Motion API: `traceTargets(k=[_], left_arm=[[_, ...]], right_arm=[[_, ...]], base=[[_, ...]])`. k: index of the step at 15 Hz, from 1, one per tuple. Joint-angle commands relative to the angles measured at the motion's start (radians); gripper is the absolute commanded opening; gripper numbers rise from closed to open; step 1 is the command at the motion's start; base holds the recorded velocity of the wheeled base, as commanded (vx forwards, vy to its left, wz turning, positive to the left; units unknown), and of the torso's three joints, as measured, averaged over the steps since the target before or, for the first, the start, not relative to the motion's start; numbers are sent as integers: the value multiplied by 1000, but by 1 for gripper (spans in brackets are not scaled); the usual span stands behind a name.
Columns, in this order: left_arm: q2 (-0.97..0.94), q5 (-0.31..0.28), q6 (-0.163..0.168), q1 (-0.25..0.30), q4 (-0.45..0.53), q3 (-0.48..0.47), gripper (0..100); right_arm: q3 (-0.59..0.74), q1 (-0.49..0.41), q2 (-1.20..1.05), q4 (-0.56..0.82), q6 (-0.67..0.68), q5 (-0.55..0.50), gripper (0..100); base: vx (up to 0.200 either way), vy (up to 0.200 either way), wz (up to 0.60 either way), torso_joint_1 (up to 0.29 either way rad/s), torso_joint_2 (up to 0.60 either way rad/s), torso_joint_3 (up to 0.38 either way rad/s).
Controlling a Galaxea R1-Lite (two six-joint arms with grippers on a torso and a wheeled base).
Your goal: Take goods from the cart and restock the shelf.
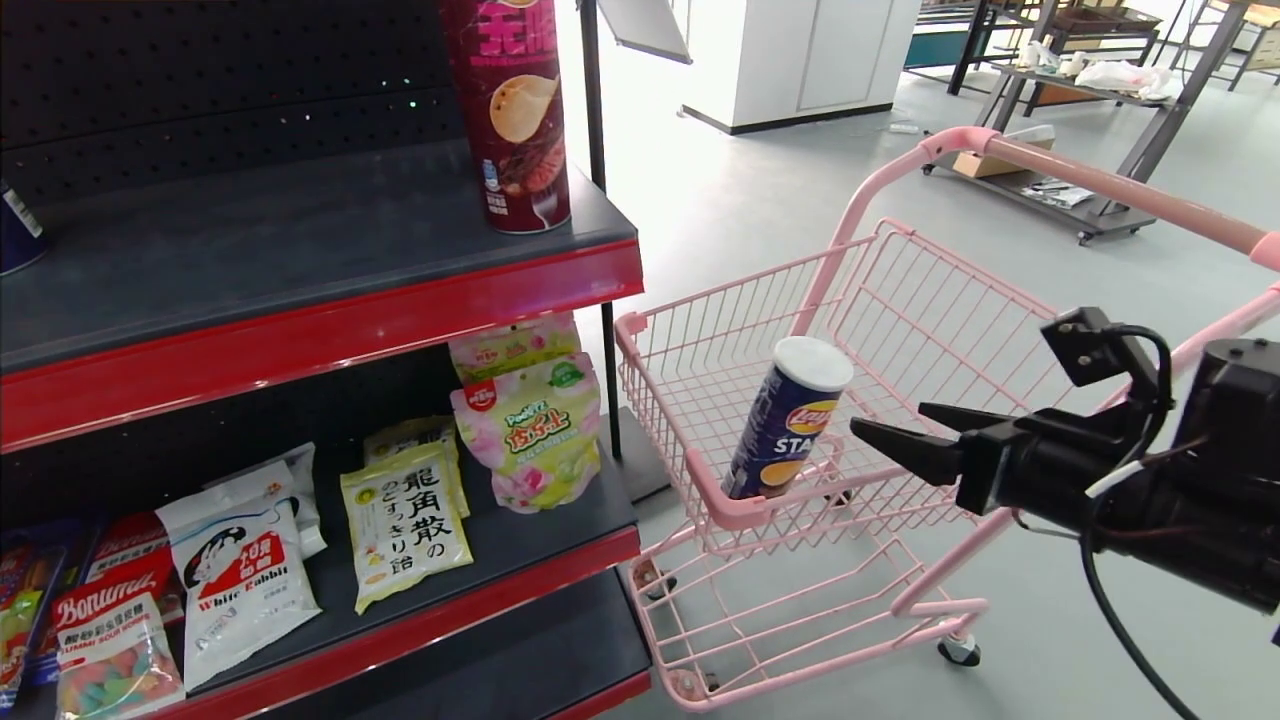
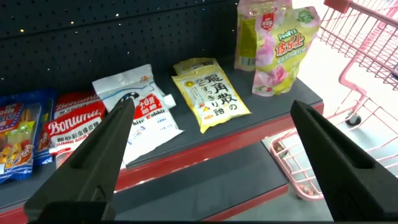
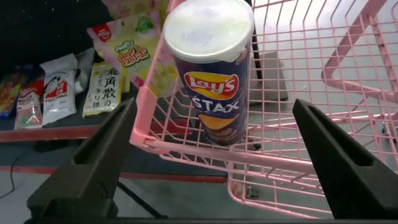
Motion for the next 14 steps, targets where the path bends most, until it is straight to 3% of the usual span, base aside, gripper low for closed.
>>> traceTargets(k=[1, 4, 14], left_arm=[[1, 1, 0, 0, 0, 0, 100], [1, 1, 0, 0, -2, 0, 100], [1, 1, 0, 0, -2, 0, 100]], right_arm=[[-7, 24, 129, -56, 0, 0, 100], [-11, 32, 210, -147, -1, -1, 100], [-182, 50, 377, -151, 54, -1, 100]], base=[[0, 0, 0, 0, 0, 0], [0, 0, 0, 0, 0, 0], [0, 0, 0, 0, 0, 0]])
